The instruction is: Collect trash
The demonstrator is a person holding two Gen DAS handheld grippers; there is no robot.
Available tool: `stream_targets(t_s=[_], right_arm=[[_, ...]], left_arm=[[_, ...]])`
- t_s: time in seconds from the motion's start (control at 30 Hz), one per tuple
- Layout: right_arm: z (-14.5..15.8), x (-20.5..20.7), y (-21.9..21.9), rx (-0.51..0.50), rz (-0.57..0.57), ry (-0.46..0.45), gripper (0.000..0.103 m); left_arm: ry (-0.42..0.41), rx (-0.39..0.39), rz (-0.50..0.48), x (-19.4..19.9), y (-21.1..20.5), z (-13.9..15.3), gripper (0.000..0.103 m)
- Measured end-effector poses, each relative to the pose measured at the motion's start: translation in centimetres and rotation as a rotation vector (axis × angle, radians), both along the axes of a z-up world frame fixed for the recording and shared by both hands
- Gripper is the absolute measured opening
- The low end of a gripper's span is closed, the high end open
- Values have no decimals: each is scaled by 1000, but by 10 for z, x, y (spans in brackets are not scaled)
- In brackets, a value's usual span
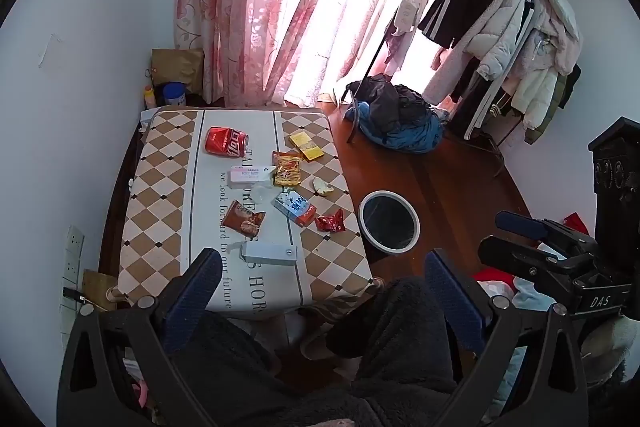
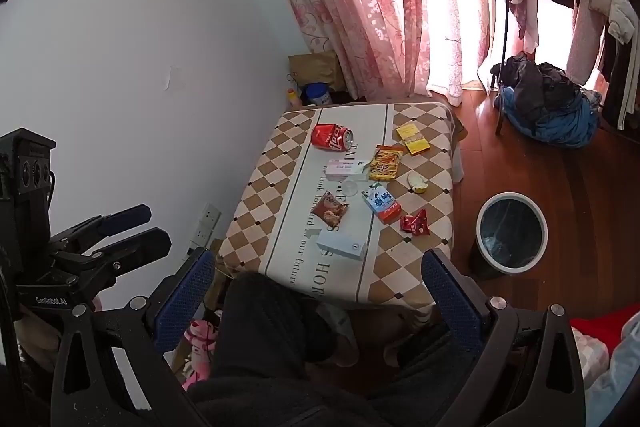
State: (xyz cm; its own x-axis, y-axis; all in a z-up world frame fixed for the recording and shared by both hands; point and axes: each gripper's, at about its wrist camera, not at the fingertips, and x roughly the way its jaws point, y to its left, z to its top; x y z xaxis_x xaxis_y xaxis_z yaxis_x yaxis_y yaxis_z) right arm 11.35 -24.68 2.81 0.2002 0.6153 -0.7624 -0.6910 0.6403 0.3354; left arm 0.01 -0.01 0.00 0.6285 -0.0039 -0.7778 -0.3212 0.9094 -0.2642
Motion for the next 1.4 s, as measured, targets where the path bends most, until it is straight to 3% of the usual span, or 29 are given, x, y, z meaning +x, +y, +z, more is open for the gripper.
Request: stream_targets(t_s=[1.4], right_arm=[[-7,-7,22,21,61,3,103]], left_arm=[[-21,-29,18,-8,-6,8,103]])
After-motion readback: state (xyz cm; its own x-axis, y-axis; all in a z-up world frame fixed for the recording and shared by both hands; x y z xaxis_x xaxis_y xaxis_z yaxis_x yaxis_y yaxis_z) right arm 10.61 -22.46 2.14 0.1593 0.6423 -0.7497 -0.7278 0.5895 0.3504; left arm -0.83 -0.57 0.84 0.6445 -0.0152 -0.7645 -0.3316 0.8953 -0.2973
